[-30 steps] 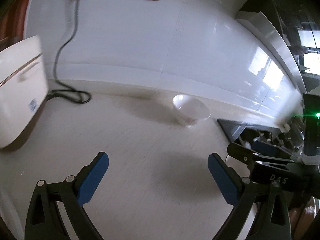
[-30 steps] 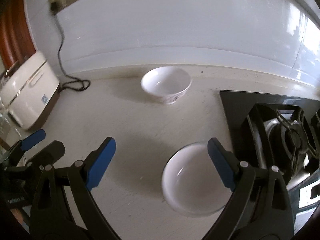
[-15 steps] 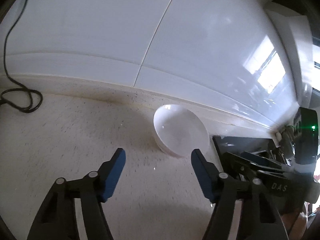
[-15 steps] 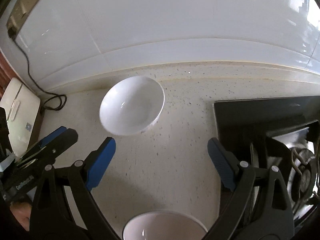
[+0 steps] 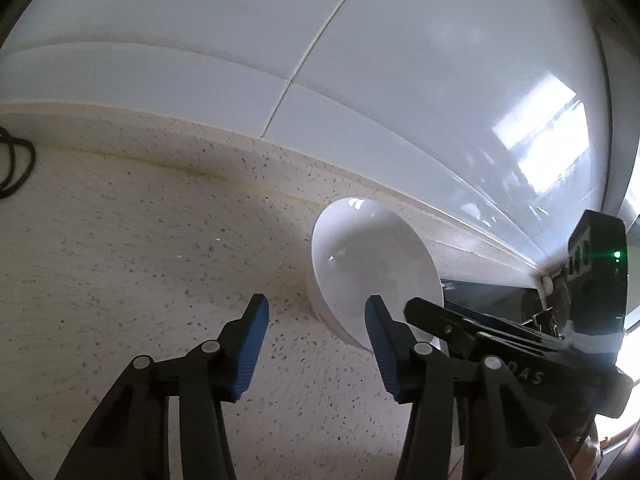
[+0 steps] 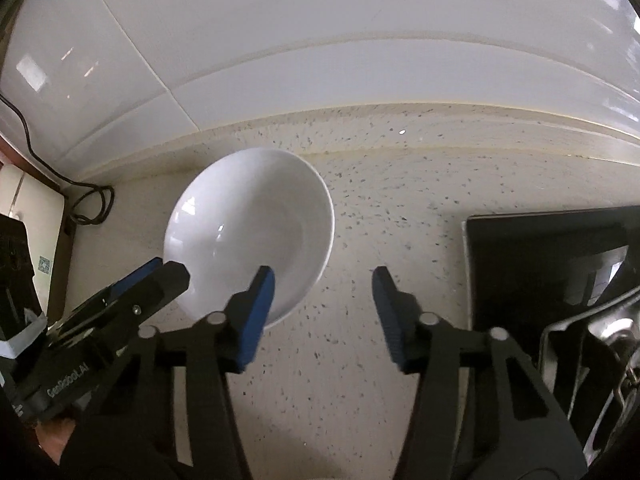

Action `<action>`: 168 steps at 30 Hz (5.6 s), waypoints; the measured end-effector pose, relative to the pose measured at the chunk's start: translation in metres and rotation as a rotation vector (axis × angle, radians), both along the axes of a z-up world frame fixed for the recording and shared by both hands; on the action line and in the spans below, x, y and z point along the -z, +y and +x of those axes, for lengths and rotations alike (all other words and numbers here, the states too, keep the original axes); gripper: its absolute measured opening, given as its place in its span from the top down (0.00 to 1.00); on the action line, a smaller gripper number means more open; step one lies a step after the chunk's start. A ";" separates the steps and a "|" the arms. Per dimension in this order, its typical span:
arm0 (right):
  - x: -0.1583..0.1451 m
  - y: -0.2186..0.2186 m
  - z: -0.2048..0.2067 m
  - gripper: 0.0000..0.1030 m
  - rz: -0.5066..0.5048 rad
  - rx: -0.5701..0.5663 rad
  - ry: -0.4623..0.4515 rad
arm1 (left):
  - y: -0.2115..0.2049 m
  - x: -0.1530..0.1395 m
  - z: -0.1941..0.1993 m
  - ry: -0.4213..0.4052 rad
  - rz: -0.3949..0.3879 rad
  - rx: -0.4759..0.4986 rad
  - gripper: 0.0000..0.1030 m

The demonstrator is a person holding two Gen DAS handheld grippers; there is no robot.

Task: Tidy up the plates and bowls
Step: 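Close both grippers on the rim of a plain white bowl, then lift the white bowl with both grippers and carry it toward the plate stack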

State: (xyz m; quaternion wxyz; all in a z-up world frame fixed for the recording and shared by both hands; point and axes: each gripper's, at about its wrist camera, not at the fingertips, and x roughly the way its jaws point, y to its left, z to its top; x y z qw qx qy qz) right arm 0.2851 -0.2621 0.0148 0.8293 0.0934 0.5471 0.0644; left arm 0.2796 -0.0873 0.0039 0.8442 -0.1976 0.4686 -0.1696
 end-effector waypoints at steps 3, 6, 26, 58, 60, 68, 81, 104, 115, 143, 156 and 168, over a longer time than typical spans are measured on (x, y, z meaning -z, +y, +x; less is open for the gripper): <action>0.004 0.002 0.004 0.59 0.011 -0.016 0.007 | -0.002 0.003 0.003 0.008 -0.004 0.008 0.55; 0.004 0.002 0.004 0.76 0.035 -0.026 0.007 | -0.003 0.006 0.007 0.014 -0.025 0.020 0.65; -0.021 0.038 -0.050 0.78 0.053 -0.108 -0.043 | 0.033 -0.011 -0.059 0.001 -0.054 -0.021 0.78; -0.021 0.140 -0.209 0.78 0.138 -0.271 -0.126 | 0.115 -0.016 -0.245 -0.097 0.033 -0.168 0.78; -0.016 0.142 -0.213 0.78 0.142 -0.275 -0.116 | 0.115 -0.013 -0.249 -0.092 0.047 -0.174 0.78; -0.001 0.145 -0.218 0.78 0.144 -0.273 -0.097 | 0.114 0.001 -0.255 -0.068 0.081 -0.176 0.78; 0.003 0.150 -0.227 0.75 0.141 -0.271 -0.185 | 0.106 0.000 -0.262 -0.119 0.151 -0.204 0.77; 0.004 0.159 -0.223 0.77 0.167 -0.245 -0.253 | 0.104 0.003 -0.262 -0.176 0.242 -0.259 0.77; 0.005 0.158 -0.207 0.76 0.186 -0.238 -0.261 | 0.108 0.002 -0.248 -0.206 0.240 -0.275 0.74; 0.019 0.162 -0.192 0.63 0.118 -0.212 -0.295 | 0.119 0.014 -0.238 -0.185 0.225 -0.320 0.66; 0.019 0.167 -0.202 0.81 0.156 -0.273 -0.324 | 0.126 0.018 -0.235 -0.165 0.180 -0.307 0.89; 0.018 0.167 -0.206 0.82 0.142 -0.263 -0.329 | 0.130 0.019 -0.236 -0.166 0.152 -0.307 0.90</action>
